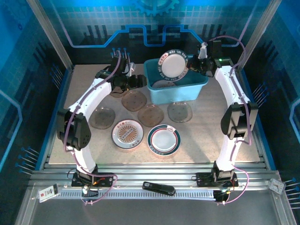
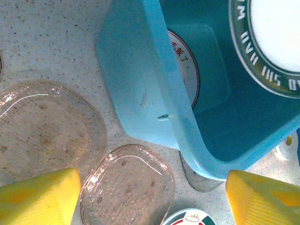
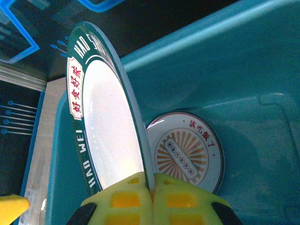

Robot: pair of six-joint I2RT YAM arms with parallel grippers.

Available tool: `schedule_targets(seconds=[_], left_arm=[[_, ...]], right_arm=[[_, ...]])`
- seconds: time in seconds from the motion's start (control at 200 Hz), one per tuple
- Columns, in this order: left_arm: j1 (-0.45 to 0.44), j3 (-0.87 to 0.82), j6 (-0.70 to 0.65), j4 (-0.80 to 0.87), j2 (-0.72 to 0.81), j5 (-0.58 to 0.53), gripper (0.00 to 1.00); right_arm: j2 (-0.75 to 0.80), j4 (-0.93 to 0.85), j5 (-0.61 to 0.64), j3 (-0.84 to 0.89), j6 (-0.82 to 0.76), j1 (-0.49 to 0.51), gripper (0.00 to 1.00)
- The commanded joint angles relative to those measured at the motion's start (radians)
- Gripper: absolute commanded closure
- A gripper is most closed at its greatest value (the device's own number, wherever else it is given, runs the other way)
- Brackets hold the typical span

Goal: Place the plates into the plastic bin on the countertop

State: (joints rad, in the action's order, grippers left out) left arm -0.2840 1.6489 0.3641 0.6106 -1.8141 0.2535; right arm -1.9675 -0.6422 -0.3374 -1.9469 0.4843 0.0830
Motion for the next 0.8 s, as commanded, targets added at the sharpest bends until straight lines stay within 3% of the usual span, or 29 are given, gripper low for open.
schedule_targets(seconds=[0.0, 0.795], left_arm=[[0.005, 0.041, -0.004, -0.014, -0.016, -0.027, 0.18], [-0.008, 0.183, 0.045, 0.018, -0.174, 0.006, 0.18]], right_arm=[[-0.017, 0.028, -0.054, -0.036, -0.030, 0.017, 1.00], [-0.213, -0.042, -0.089, -0.077, -0.086, 0.078, 1.00]])
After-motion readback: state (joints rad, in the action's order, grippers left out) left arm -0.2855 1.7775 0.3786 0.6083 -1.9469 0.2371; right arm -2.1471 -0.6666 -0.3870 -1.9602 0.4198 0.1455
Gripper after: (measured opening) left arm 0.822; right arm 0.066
